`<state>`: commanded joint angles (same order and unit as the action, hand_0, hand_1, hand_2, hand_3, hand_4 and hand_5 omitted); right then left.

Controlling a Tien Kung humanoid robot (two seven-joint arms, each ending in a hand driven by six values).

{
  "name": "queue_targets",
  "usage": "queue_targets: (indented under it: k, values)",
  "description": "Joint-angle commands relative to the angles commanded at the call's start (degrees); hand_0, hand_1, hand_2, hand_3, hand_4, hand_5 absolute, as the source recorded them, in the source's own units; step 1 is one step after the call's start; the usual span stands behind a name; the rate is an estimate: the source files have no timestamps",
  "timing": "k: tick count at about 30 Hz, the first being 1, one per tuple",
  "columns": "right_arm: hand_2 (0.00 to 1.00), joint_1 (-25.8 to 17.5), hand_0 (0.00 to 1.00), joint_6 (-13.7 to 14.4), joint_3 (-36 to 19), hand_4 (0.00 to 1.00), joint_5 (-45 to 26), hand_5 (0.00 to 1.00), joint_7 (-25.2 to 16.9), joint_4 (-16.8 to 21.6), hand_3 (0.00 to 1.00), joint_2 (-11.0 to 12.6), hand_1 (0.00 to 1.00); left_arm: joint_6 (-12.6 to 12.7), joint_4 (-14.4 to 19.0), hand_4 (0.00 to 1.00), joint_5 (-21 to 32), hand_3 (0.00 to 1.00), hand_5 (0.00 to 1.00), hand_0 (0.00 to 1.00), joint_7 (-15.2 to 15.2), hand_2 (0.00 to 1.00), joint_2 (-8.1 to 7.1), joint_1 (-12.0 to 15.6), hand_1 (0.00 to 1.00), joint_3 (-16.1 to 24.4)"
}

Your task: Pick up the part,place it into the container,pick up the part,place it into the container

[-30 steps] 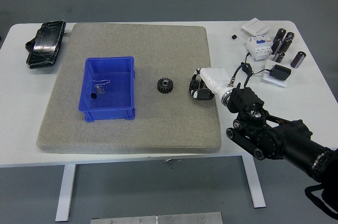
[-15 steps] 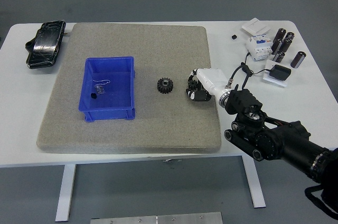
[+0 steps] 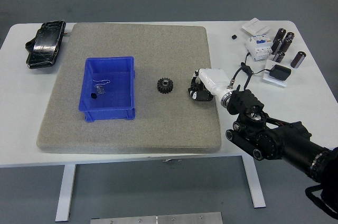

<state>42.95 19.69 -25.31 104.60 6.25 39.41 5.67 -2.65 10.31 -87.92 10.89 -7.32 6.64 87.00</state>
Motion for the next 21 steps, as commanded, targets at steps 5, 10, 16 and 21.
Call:
queue_targets:
  k: [5,10,16,21]
  values:
    - [0.364,-0.06,0.307,0.22,0.39,0.602,-0.16,0.347,-0.16,-0.08,0.476,0.02,0.432,0.00,0.00,0.676,0.14,0.581,0.473,0.662,-0.11,0.576,-0.02,0.00,0.619,-0.14]
    - [0.366,-0.18,0.305,0.34,0.67,0.578,-0.24,0.311,-0.25,-0.04,0.464,0.10,0.437,0.02,0.00,0.681,0.26,0.582,0.489,0.663,-0.13,0.578,-0.03,0.05,0.619,-0.21]
    - [0.363,0.00,0.303,1.01,0.41,0.573,-0.56,0.266,-0.66,1.00,0.450,0.38,0.442,0.03,0.00,0.680,0.46,0.584,0.493,0.663,-0.14,0.580,0.01,0.02,0.619,-0.32]
    - [0.359,0.29,0.300,1.74,0.47,0.583,-0.97,0.288,-0.75,3.17,0.440,0.35,0.439,0.04,0.00,0.685,0.66,0.585,0.503,0.663,-0.14,0.581,0.04,-0.02,0.619,-0.48]
